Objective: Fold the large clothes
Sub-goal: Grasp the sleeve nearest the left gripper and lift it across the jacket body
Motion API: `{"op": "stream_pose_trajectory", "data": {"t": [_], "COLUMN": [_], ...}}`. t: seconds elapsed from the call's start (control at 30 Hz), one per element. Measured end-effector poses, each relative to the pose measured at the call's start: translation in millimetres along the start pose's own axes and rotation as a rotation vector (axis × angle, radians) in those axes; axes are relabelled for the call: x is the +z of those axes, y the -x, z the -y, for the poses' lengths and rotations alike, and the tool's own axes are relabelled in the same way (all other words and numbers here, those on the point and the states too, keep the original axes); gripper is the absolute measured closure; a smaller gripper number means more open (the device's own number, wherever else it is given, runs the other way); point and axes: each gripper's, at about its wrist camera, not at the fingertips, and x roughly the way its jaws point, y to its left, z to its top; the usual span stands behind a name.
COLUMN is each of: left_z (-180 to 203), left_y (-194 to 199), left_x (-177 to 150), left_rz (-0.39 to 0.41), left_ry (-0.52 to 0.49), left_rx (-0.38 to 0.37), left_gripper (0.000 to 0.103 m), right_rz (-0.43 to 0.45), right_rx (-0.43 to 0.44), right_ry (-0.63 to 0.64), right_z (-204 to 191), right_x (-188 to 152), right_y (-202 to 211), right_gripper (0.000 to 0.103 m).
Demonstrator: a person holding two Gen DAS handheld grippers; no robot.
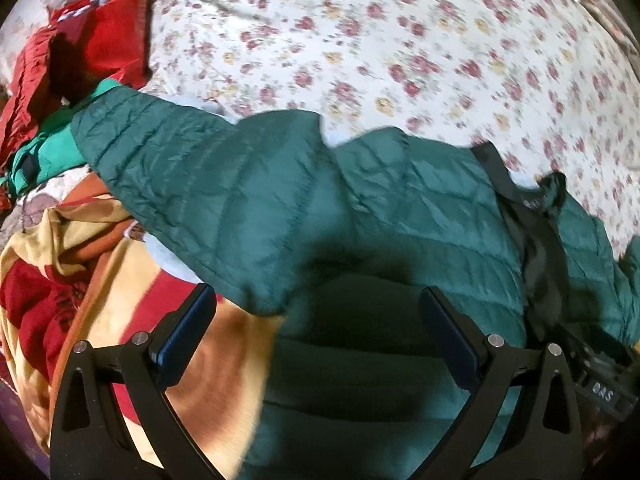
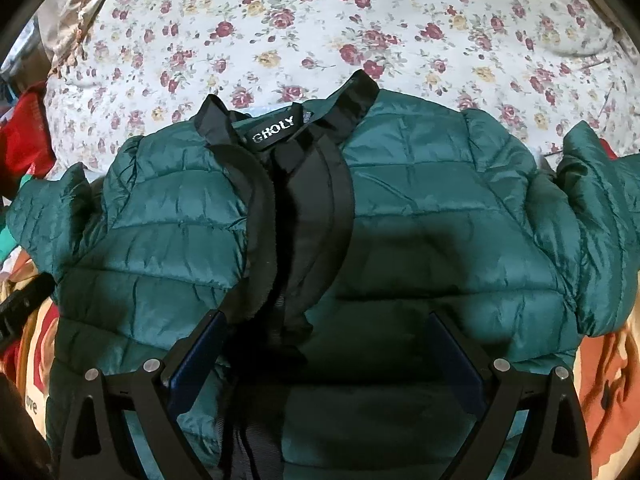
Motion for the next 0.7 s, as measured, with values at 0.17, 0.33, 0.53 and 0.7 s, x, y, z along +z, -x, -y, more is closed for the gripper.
{"op": "stream_pose_trajectory", "data": {"t": [0.17,0.33,0.53,0.7], "left_z": [-52,-126,-216,-265], "left_y": [-11,-26,-50,-63], "left_x": [25,56,81,93], "left_rz": [0.012,0.031,0.061,0.154], "left_ry": [0.102,0.253,0.455,0.583], "left_rx": [0.057,0.131,0.220,0.243], "left_gripper": [0.001,0.001,0.001,0.011], "right_rz": [-0.002,-0.008,-0.013,-0.026], "right_rx": [0.017,0.031,0.056,0.055], "right_ry": [-0.007,-0.002,-0.005,0.006], "right_z": [3,4,4,6], "right_x": [-1,-2,-5,-6], "right_y": [-1,-1,0,-4], "right_gripper": [0.005,0.005,0.005,0.005]}}
